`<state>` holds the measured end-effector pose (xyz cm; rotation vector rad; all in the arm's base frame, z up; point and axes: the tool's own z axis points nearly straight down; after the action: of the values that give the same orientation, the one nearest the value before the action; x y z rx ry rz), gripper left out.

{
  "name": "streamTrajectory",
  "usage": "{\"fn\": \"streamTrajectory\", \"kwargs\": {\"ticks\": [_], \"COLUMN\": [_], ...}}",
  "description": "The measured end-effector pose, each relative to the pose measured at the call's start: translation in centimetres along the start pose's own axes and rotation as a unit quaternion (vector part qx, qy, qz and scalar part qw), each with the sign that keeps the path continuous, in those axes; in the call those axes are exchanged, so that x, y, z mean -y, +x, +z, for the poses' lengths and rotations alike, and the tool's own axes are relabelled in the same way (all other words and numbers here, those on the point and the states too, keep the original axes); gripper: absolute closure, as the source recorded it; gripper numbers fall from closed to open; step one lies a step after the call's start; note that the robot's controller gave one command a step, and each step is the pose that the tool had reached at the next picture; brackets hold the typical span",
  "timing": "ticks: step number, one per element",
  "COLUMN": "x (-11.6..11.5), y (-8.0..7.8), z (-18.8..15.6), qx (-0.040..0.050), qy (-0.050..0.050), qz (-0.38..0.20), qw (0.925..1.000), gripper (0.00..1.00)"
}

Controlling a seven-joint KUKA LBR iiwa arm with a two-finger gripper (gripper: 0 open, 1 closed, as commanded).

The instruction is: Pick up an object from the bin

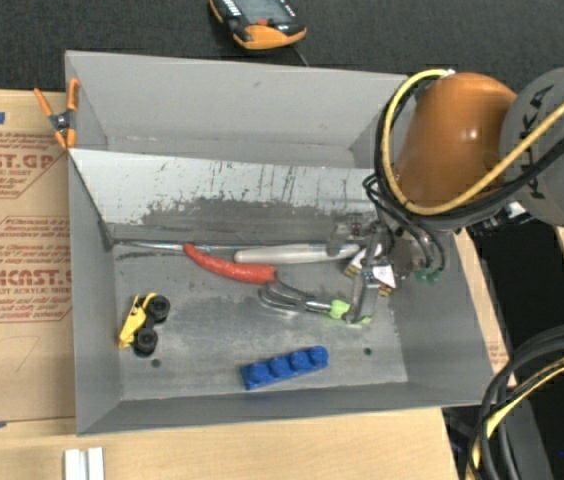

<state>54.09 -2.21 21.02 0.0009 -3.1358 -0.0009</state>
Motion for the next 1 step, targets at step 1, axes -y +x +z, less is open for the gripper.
{"fn": "streamTrajectory", "kwargs": {"ticks": [1], "x": [0.00], "y": [-0.12], "z": [-0.46], "qx": [0.0040], "qy": [0.000], "qz": [0.000], "qw": [1.0000], "gripper": [0.00]}}
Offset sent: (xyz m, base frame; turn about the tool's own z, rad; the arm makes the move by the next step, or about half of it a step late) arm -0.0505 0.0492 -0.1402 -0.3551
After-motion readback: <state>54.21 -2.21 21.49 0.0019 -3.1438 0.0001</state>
